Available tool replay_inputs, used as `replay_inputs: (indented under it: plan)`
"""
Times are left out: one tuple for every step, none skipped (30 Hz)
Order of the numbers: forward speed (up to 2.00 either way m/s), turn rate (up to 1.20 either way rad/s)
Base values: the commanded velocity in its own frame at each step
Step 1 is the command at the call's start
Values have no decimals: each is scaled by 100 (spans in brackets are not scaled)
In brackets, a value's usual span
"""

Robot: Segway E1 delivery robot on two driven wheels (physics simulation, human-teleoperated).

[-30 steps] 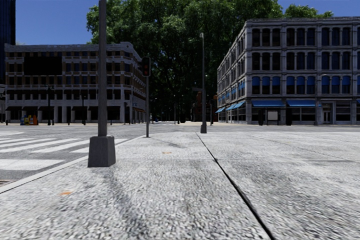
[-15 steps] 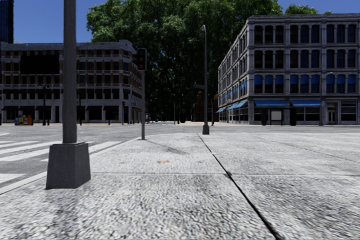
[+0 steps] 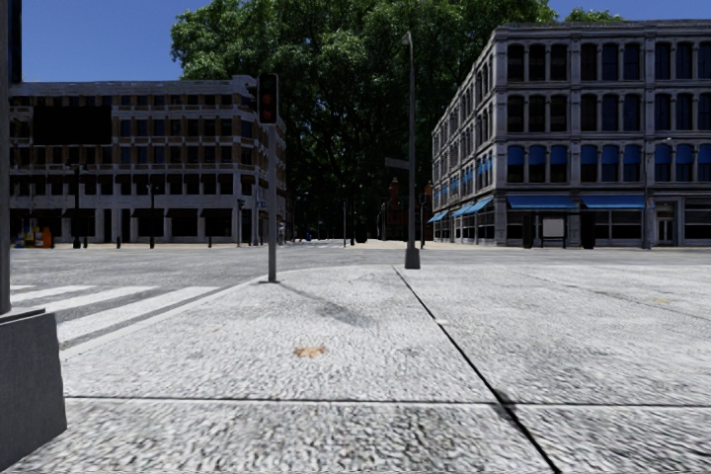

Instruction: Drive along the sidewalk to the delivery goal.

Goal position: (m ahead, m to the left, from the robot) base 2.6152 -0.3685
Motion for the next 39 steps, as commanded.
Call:
replay_inputs:
  plan:
    - [200,0]
    - [200,0]
    - [200,0]
    - [200,0]
    - [200,0]
    - [200,0]
    - [200,0]
    - [200,0]
    - [200,0]
    - [200,0]
    - [200,0]
    - [200,0]
    - [200,0]
    - [200,0]
    - [200,0]
    - [200,0]
    - [200,0]
    - [200,0]
    - [200,0]
    - [200,0]
    - [200,0]
    - [200,0]
    - [200,0]
    - [200,0]
    - [200,0]
    - [200,0]
    - [200,0]
    - [200,0]
    - [200,0]
    - [200,0]
    - [200,0]
    - [200,0]
    - [200,0]
    - [200,0]
    - [190,0]
    - [190,0]
    - [62,0]
    - [0,0]
    - [0,0]
